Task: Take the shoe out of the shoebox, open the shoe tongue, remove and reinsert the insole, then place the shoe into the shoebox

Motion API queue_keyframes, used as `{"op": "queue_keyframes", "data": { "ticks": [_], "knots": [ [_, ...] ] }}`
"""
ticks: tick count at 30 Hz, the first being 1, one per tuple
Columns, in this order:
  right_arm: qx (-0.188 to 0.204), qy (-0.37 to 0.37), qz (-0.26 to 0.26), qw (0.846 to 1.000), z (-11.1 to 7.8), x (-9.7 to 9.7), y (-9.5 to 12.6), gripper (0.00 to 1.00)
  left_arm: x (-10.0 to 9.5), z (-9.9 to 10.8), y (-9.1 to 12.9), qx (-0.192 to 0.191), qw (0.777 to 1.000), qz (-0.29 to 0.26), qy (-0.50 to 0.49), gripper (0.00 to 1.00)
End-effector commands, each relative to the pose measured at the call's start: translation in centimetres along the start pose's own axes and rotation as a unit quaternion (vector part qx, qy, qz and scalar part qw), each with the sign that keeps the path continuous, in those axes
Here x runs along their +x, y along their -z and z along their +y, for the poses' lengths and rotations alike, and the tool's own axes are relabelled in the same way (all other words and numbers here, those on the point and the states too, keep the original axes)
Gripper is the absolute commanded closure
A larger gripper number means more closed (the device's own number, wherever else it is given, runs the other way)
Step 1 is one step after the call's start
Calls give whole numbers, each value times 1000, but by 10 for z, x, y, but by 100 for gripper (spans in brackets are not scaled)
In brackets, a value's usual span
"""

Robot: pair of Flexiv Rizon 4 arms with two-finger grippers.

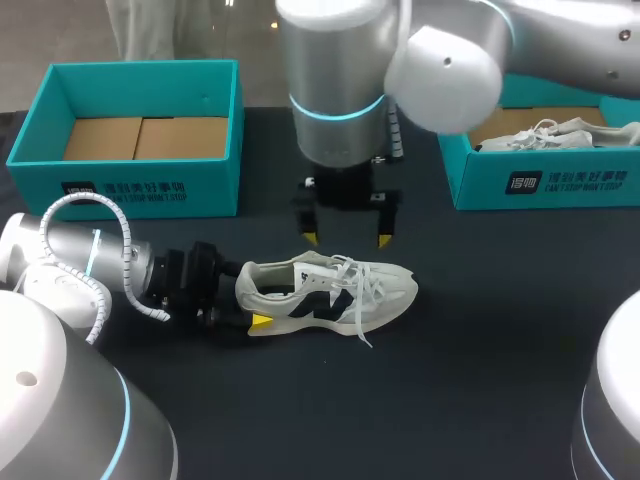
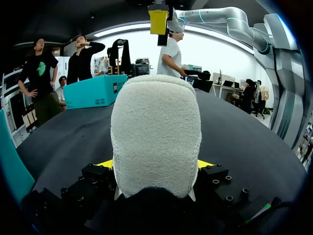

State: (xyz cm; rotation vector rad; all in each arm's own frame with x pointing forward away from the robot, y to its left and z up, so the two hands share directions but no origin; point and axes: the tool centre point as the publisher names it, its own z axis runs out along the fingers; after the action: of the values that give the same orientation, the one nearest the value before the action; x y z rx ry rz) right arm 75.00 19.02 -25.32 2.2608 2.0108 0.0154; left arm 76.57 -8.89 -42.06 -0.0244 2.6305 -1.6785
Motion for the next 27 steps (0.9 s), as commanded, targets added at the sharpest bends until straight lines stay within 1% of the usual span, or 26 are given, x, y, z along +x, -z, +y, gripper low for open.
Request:
{"op": "queue_keyframes", "data": {
  "ticks": [1,4,8,10,14,22,27],
  "knots": [
    [13,9,-45,999,3,22,-13,0,-1,1,-1,-2,1000,0,0,100],
    [18,18,-50,998,2,30,-21,0,-1,1,-1,-2,1000,0,0,100],
    [27,30,-71,997,1,40,-33,0,-1,1,-1,-2,1000,0,0,100],
    [32,34,-81,996,1,41,-38,0,-1,1,-1,-2,1000,0,0,100],
    [39,34,-82,995,-1,42,-45,0,-1,1,-1,-2,1000,0,0,100],
    [54,44,-105,992,-6,44,-59,0,-1,1,-1,-2,1000,0,0,100],
    [61,56,-113,990,-6,51,-69,0,-1,1,-1,-2,1000,0,0,100]
  ]
}}
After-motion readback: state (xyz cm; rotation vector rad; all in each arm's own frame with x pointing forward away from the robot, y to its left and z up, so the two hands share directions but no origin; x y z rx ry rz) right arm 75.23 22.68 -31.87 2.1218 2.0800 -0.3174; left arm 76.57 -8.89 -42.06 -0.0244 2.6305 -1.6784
